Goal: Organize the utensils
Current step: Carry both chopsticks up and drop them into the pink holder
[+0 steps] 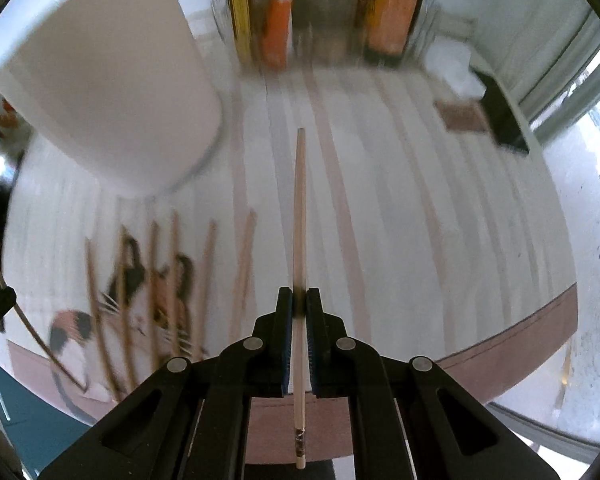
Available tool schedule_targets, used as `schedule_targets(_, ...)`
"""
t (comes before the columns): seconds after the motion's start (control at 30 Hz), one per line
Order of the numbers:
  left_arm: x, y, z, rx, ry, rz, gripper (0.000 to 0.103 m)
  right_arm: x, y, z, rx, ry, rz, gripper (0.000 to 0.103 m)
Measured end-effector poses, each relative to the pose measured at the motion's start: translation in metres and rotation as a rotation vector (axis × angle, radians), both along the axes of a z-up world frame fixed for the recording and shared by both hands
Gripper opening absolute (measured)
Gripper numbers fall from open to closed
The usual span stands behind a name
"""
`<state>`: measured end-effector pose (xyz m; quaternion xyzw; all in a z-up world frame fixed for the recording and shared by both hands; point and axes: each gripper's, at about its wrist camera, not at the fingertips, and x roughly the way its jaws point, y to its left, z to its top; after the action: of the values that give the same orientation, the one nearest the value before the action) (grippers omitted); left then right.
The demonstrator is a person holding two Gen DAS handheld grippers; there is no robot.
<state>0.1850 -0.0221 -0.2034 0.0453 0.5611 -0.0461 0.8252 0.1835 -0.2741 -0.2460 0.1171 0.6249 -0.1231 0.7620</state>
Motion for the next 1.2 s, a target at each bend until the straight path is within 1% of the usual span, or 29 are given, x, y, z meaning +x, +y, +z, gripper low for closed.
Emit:
schedule_targets(0.07, 0.001, 0.004, 0.019, -0.022, -0.037, 0.008, 0.005, 0.003, -0.001, 0.019, -0.005, -0.049, 0.002, 0.007)
schedule_targets(0.2, 0.012, 0.003, 0.061, -0.075, -0.113, 0.019, 0.005, 0.009, -0.005, 0.063, 0.016, -0.156, -0.001, 0.007)
schedule_targets(0.3, 0.021, -0.001, 0.094, -0.131, -0.168, 0.013, 0.005, 0.018, -0.007, 0.097, 0.038, -0.241, 0.003, 0.007)
schedule_targets(0.4, 0.027, -0.007, 0.127, -0.171, -0.222, -0.001, 0.005, 0.028, -0.007, 0.13, 0.056, -0.323, 0.007, 0.007)
schedule_targets(0.6, 0.046, -0.024, 0.197, -0.268, -0.324, -0.034, 0.005, 0.062, -0.013, 0.195, 0.11, -0.496, 0.023, 0.007)
schedule_targets(0.7, 0.06, -0.033, 0.217, -0.305, -0.349, -0.044, 0.005, 0.086, -0.016, 0.22, 0.136, -0.559, 0.019, 0.007)
schedule_targets(0.83, 0.089, -0.05, 0.228, -0.329, -0.348, -0.053, 0.005, 0.126, -0.018, 0.235, 0.159, -0.635, 0.008, 0.007)
schedule_targets(0.97, 0.117, -0.071, 0.226, -0.328, -0.323, -0.06, 0.005, 0.166, -0.019, 0.235, 0.189, -0.682, -0.009, 0.007)
schedule_targets(1.07, 0.136, -0.086, 0.216, -0.314, -0.297, -0.062, 0.005, 0.193, -0.016, 0.227, 0.181, -0.706, -0.01, 0.007)
schedule_targets(1.2, 0.155, -0.098, 0.195, -0.283, -0.251, -0.056, 0.005, 0.217, -0.008, 0.213, 0.15, -0.72, 0.002, 0.007)
